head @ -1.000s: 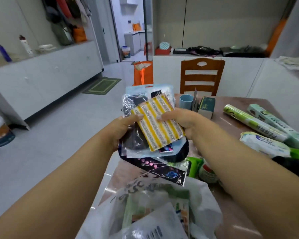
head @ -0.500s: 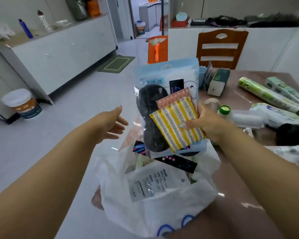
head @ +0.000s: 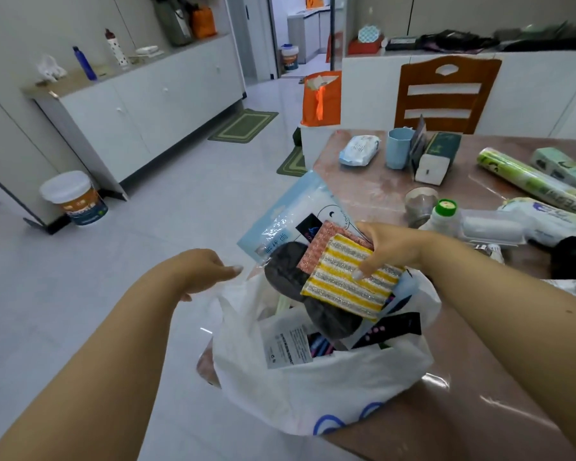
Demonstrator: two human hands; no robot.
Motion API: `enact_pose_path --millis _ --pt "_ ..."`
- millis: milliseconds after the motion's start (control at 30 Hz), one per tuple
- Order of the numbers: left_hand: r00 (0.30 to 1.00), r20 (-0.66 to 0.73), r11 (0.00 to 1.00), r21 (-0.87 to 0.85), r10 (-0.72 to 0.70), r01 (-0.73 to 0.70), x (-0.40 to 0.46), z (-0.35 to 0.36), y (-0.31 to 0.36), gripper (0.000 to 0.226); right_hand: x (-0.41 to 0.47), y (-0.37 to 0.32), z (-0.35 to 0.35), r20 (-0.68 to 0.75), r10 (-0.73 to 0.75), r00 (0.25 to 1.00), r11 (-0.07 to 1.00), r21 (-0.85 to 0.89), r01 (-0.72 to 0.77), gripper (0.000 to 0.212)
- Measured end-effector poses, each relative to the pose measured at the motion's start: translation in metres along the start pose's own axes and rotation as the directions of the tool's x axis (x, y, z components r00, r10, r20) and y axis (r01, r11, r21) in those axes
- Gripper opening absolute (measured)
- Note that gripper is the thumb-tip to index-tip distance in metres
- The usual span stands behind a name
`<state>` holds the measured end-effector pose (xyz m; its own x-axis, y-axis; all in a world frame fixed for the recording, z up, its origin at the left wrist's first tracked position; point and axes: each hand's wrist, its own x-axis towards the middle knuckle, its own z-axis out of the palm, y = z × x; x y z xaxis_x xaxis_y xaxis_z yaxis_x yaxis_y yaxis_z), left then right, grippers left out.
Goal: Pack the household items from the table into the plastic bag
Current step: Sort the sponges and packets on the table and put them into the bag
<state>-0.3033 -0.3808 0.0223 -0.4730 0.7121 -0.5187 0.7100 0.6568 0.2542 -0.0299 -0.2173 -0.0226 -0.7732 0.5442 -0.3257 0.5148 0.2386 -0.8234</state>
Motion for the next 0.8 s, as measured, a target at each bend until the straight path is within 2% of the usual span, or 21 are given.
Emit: enact_pose_path --millis 133,200,267,333,400,433,467,533,600,667,733,800 --pt "0.994 0.040 0.939 -0.326 -0.102 0.110 0.000 0.013 -0.002 0.043 -0.001 -0.002 0.002 0.073 0.012 0.997 0.999 -0.038 -0.010 0.055" --pt "0.992 0.036 0.876 -0.466 -0.121 0.124 0.007 0.020 -0.002 0.049 -0.001 -0.006 0.005 0.086 0.011 0.996 0.993 -0.119 -0.001 0.053" --pt "0.991 0.043 0.772 -0.623 -0.125 0.125 0.013 0.023 -0.003 0.049 0.001 -0.007 0.007 0.084 0.011 0.996 0.983 -0.183 0.004 0.050" --pt "0.992 0.092 0.564 -0.816 -0.086 0.124 0.015 0.020 -0.005 0.046 0.003 -0.007 0.007 0.076 0.027 0.997 0.983 -0.185 -0.012 0.045" --pt "0.995 0.080 0.290 -0.953 -0.055 0.093 0.016 0.010 -0.005 0.037 0.002 -0.010 0.004 0.097 0.065 0.993 0.979 -0.199 -0.045 0.039" --pt "0.996 0.062 0.185 -0.980 -0.059 0.072 0.015 0.004 -0.005 0.032 0.001 -0.015 0.002 0.120 0.091 0.989 0.970 -0.234 -0.061 0.034" --pt "0.996 0.044 0.135 -0.989 -0.077 0.054 0.013 -0.003 -0.003 0.024 0.002 -0.019 0.001 0.143 0.122 0.982 0.954 -0.290 -0.076 0.029" --pt "0.997 0.023 0.121 -0.992 -0.076 0.032 0.004 -0.017 0.005 0.020 0.005 -0.031 0.000 0.199 0.188 0.962 0.894 -0.440 -0.084 0.028" --pt "1.000 -0.014 0.140 -0.990 -0.027 -0.010 -0.004 -0.027 0.015 0.033 0.011 -0.045 0.008 0.253 0.253 0.934 0.789 -0.613 -0.047 0.035" --pt "0.998 -0.044 0.196 -0.979 0.043 -0.052 -0.013 -0.033 0.028 0.043 0.022 -0.054 0.026 0.311 0.292 0.904 0.715 -0.699 0.009 0.049" --pt "0.993 -0.055 0.277 -0.957 0.103 -0.082 -0.021 -0.037 0.040 0.051 0.034 -0.055 0.049 0.318 0.243 0.916 0.718 -0.695 0.051 0.068" --pt "0.988 -0.052 0.350 -0.932 0.142 -0.099 -0.026 -0.040 0.046 0.054 0.045 -0.046 0.066 0.224 0.089 0.971 0.745 -0.662 0.085 0.079"
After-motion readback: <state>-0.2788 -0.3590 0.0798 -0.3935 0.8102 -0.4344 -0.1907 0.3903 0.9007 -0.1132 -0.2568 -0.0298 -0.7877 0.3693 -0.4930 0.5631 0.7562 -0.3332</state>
